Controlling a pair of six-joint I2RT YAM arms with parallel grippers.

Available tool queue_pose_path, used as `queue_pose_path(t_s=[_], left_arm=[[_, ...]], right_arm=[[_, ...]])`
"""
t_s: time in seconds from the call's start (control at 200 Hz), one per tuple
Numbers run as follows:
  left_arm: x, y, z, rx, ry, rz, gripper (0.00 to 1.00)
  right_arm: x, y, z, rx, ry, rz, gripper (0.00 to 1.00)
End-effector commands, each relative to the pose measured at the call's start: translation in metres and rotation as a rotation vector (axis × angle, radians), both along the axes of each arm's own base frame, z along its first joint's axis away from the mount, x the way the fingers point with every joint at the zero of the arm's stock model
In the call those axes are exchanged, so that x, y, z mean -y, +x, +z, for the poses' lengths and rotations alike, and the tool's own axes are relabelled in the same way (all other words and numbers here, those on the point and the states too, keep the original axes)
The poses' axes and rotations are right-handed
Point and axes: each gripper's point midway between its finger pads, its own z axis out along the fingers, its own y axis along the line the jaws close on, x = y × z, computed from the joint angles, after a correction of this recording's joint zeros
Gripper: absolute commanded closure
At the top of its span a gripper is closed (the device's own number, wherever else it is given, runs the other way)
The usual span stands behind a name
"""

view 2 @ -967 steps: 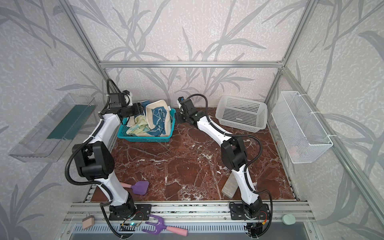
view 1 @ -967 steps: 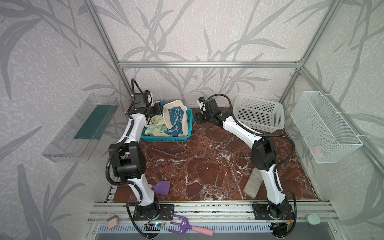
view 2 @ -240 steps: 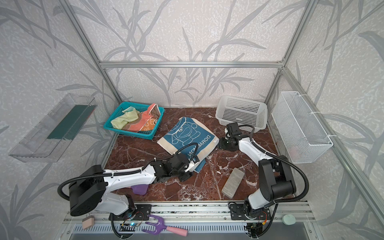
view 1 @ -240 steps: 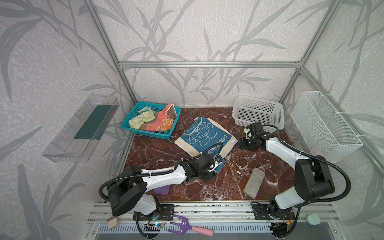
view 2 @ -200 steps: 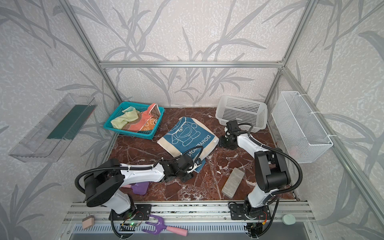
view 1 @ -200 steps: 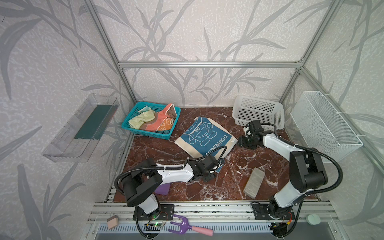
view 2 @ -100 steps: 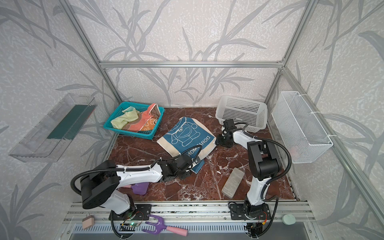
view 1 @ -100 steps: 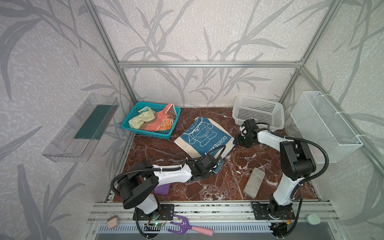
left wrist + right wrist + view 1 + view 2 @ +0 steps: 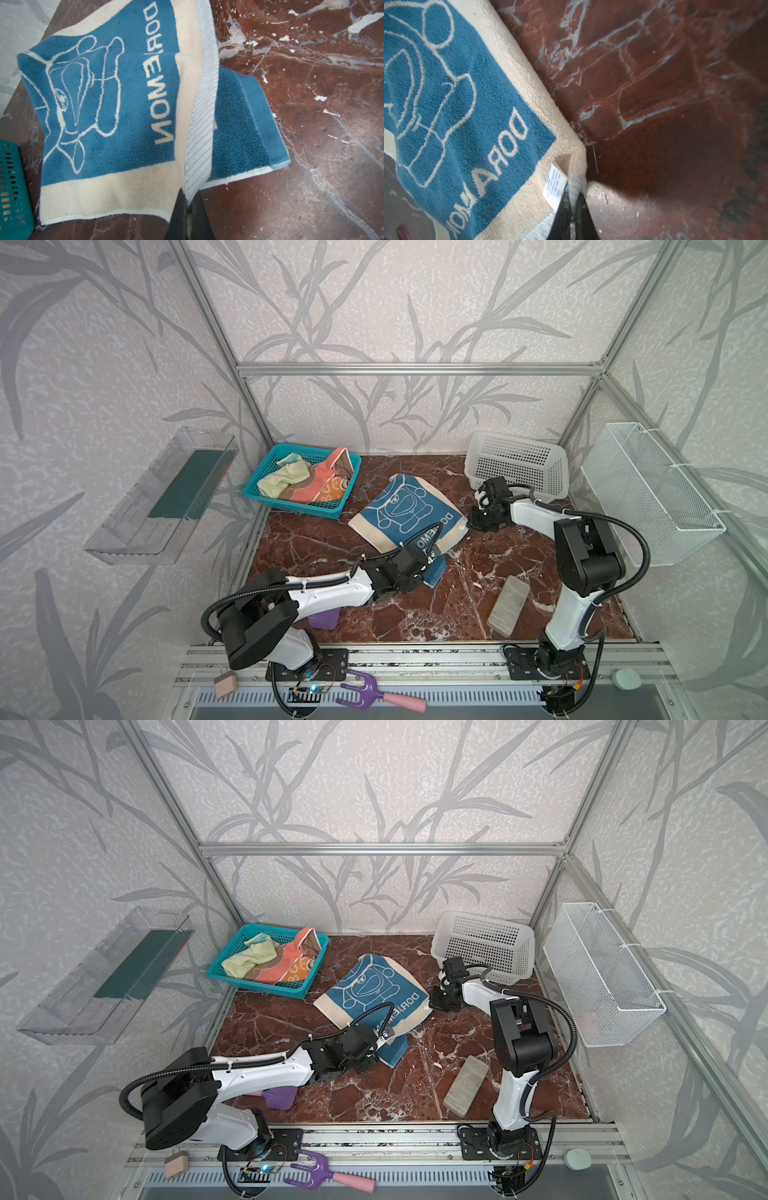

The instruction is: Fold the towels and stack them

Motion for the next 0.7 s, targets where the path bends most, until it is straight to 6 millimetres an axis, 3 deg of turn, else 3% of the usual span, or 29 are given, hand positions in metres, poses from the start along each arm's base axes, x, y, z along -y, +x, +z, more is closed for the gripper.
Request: queue_pose_path(t_s=[0.0,0.1,0.345,0.44,0.495,0.56,0.625,0.695], left_arm=[[-0.013,0.012,0.034,0.068,-0.038,0.058,1.00],[-0.025,0.024,0.076,0.126,-0.098,0.101,1.00],[-0.061,0.054,0.213,0.385,-0.308,0.195,1.00],[-0.066,0.061,0.252,0.415,-0.342,0.192,1.00],[-0.063,0.063,0.258,0.385,-0.341,0.170,1.00],[-0.059,0.063,0.247,0.321,-0.330,0.154,1.00],[-0.055,0.060,0.219,0.234,-0.319,0.142,1.00],[-0.052,0.055,0.176,0.125,-0.330,0.146,1.00]], right_arm=[[0.002,0.006,0.043,0.097,-0.059,0.032,0.95],[0.009,0.005,0.076,0.167,-0.117,0.049,0.97],[0.009,-0.011,0.219,0.509,-0.168,0.067,1.00],[0.006,-0.029,0.254,0.591,-0.162,0.079,1.00],[0.003,-0.041,0.256,0.577,-0.152,0.094,1.00],[-0.002,-0.059,0.244,0.530,-0.159,0.119,1.00],[-0.006,-0.076,0.216,0.459,-0.162,0.144,1.00],[-0.010,-0.088,0.173,0.352,-0.139,0.163,0.99]])
